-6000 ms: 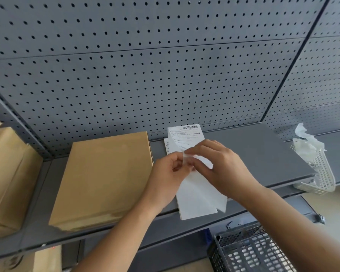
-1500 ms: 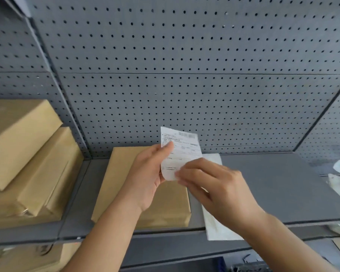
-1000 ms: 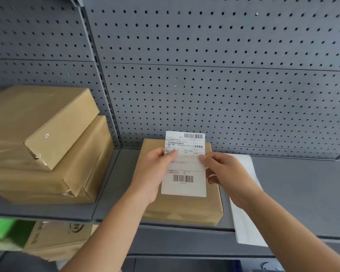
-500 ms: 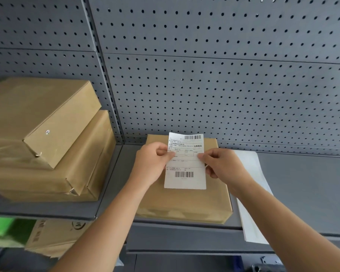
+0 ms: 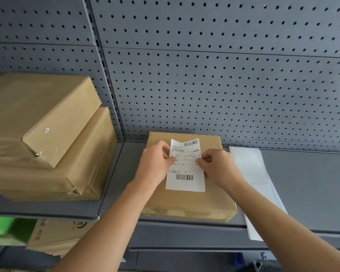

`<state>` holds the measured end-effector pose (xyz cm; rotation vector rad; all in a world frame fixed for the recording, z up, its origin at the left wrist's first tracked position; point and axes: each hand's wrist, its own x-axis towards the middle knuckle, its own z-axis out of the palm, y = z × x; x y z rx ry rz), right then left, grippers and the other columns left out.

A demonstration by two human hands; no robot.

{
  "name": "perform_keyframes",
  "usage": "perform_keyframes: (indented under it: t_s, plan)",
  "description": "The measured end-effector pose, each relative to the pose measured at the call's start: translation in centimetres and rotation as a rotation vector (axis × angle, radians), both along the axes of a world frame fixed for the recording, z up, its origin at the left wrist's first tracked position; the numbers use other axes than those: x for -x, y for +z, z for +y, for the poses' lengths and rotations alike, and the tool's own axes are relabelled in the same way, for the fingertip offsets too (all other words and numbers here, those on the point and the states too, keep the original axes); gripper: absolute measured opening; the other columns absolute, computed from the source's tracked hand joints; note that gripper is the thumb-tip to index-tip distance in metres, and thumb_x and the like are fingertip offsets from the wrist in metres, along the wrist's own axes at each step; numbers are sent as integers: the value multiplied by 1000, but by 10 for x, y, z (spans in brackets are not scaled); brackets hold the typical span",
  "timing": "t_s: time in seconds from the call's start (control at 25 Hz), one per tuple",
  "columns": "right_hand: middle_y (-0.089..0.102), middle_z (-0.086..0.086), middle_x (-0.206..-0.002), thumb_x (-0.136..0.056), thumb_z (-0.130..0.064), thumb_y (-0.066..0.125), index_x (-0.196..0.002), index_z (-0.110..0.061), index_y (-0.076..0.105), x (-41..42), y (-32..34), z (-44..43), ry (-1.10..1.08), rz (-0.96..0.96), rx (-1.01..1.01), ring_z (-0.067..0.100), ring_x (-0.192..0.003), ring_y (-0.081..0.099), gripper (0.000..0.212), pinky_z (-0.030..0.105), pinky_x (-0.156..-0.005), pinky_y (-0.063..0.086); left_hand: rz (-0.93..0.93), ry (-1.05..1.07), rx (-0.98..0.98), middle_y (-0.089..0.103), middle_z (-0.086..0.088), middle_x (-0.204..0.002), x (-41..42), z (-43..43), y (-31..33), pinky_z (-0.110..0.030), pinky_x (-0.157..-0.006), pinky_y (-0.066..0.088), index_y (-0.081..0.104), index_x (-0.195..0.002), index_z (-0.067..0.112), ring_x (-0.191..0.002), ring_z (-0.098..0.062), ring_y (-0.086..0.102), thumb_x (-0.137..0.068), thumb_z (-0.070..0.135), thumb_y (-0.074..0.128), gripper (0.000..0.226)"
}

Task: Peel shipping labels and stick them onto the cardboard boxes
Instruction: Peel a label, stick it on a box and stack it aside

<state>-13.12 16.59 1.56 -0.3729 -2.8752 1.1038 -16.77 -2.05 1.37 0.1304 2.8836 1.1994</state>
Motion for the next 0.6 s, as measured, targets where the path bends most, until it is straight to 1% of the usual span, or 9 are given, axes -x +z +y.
perform_keyframes:
  t_s: [0.04,0.12,0.2,0.28,0.36,0.4,0.48,0.56,0.6]
  plan:
    - [70,-1,-73,-92,-25,67,-87,-12,70,0,-1,-1,-2,4,-12,17,-62,66,14,20,-49,46,-1,1,13,71,6,-84,0,0,0,-28,-66,52,65,-110,20,-78,-11,68,-89,28,78,25]
    - [67,-3,-72,-91,-24,67,-88,-12,69,1,-3,-1,-4,9,-45,13,-59,61,12,19,-48,41,-9,2,44,69,7,-84,2,2,-1,-24,-59,48,63,-111,20,-74,-8,65,-89,28,78,27]
    - [66,-4,-72,-91,-23,67,-89,-13,66,2,-4,-3,-5,12,-72,12,-59,58,10,19,-48,39,-8,2,97,66,7,-84,2,3,-1,-22,-54,44,61,-111,20,-70,-7,62,-88,29,79,30]
    - [66,-4,-75,-90,-23,66,-91,-14,63,3,-5,-3,4,13,-97,14,-63,59,9,20,-48,40,-8,4,131,65,4,-87,2,4,0,-26,-54,45,58,-110,20,-72,-13,63,-88,30,79,32]
    - [65,-3,-77,-90,-24,67,-95,-16,58,3,-5,-2,7,13,-96,16,-66,61,13,24,-48,41,7,-19,142,65,2,-91,1,3,1,-30,-58,48,57,-111,19,-77,-18,65,-89,30,78,32]
    - [65,-3,-77,-89,-25,68,-98,-17,55,2,-5,-1,7,13,-92,16,-67,61,17,27,-50,43,37,-46,153,65,2,-95,0,3,0,-31,-63,51,58,-116,18,-83,-20,66,-91,28,76,32]
    - [64,-2,-82,-90,-26,66,-105,-17,55,1,-6,1,15,40,-136,20,-72,62,21,32,-56,47,146,-145,218,64,3,-117,-4,1,-2,-30,-80,51,58,-131,19,-107,-20,64,-97,23,67,36]
    - [64,1,-100,-93,-24,61,-115,-14,60,1,-10,1,56,161,-270,24,-85,63,25,34,-67,51,235,-259,297,54,5,-145,-6,1,-4,-29,-101,43,52,-146,19,-133,-18,50,-104,21,54,43]
    - [64,3,-110,-94,-22,58,-120,-12,62,1,-12,0,97,234,-340,26,-95,63,28,36,-75,52,252,-306,327,46,5,-156,-5,1,-5,-30,-112,35,47,-152,18,-144,-17,41,-107,21,47,45]
